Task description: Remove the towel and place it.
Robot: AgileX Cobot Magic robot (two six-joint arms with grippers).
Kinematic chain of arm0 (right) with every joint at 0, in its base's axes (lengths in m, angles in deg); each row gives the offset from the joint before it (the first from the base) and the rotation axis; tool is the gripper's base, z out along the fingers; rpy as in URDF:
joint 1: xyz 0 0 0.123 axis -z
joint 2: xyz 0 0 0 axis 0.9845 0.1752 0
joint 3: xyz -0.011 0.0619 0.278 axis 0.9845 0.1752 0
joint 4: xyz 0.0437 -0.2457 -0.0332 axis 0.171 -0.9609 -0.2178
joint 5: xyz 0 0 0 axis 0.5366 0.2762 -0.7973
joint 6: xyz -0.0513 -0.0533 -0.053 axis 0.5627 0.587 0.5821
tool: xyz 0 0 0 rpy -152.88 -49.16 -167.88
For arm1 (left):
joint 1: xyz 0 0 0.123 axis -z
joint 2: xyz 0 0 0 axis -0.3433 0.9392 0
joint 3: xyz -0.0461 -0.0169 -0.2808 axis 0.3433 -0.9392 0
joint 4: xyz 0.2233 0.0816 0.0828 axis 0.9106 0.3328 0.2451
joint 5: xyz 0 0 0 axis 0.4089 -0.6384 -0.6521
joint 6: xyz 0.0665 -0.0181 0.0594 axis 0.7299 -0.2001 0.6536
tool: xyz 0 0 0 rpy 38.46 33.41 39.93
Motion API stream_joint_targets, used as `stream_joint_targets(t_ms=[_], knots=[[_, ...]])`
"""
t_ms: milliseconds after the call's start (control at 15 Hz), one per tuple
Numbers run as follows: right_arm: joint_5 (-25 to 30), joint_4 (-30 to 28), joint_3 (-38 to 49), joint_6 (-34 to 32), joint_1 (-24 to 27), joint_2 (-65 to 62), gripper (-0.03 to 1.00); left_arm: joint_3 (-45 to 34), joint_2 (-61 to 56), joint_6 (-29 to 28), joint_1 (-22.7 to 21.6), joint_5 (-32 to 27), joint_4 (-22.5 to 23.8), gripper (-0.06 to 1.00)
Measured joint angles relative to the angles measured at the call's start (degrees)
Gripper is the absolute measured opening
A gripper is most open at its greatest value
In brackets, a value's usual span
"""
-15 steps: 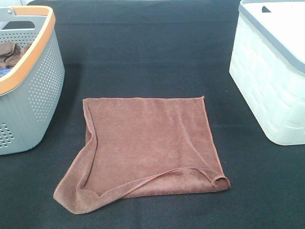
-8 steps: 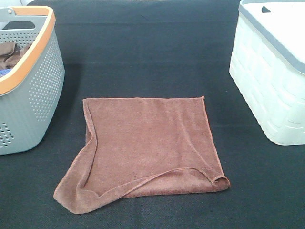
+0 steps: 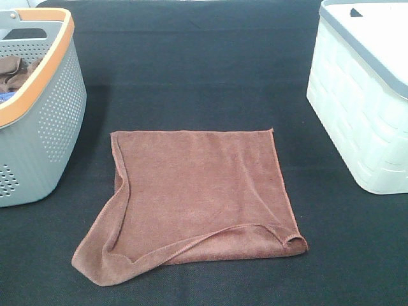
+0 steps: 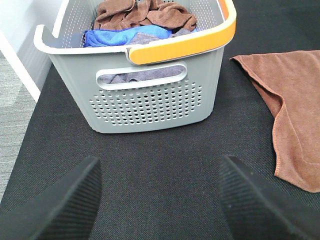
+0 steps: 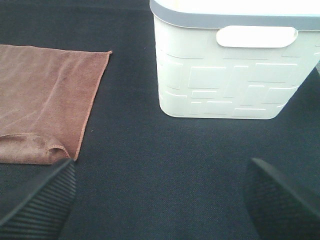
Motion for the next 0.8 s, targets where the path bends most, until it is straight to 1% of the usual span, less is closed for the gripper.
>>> stream_joint_targets(t_ms=[800], knots=[[0.0,0.0,0.0,0.0,0.0,0.0,0.85,0.0,0.0,0.0,0.0,0.0,0.0,0.64]])
